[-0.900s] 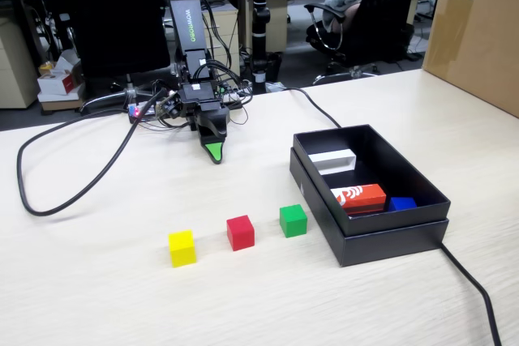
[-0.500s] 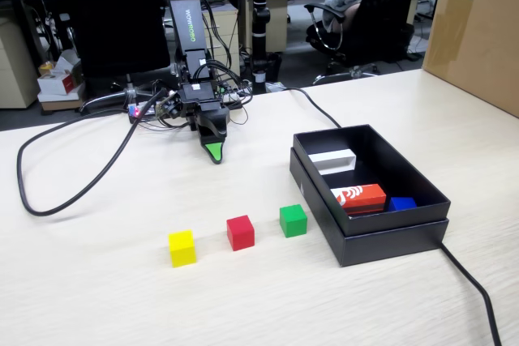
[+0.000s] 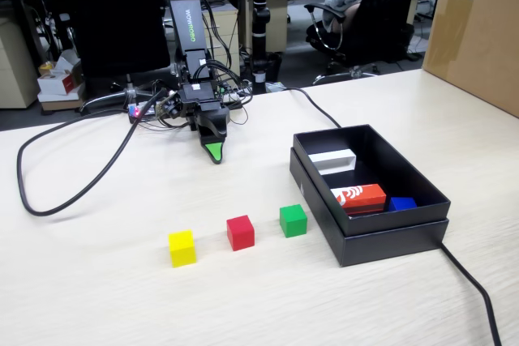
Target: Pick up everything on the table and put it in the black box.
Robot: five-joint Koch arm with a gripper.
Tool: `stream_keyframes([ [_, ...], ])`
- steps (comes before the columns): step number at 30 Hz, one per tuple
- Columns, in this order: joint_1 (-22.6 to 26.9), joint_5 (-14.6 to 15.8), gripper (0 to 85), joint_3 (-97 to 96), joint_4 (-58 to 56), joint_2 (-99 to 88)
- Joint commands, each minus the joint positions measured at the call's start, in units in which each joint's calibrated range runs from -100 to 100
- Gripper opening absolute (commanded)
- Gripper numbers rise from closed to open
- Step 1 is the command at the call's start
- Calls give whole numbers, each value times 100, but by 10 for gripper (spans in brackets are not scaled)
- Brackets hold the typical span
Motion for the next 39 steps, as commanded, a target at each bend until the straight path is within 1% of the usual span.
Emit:
stream_keyframes([
  [1, 0, 0, 485, 16, -35, 95],
  [33, 0, 0, 480, 16, -26, 84],
  [39, 98, 5, 487, 71, -18, 130],
])
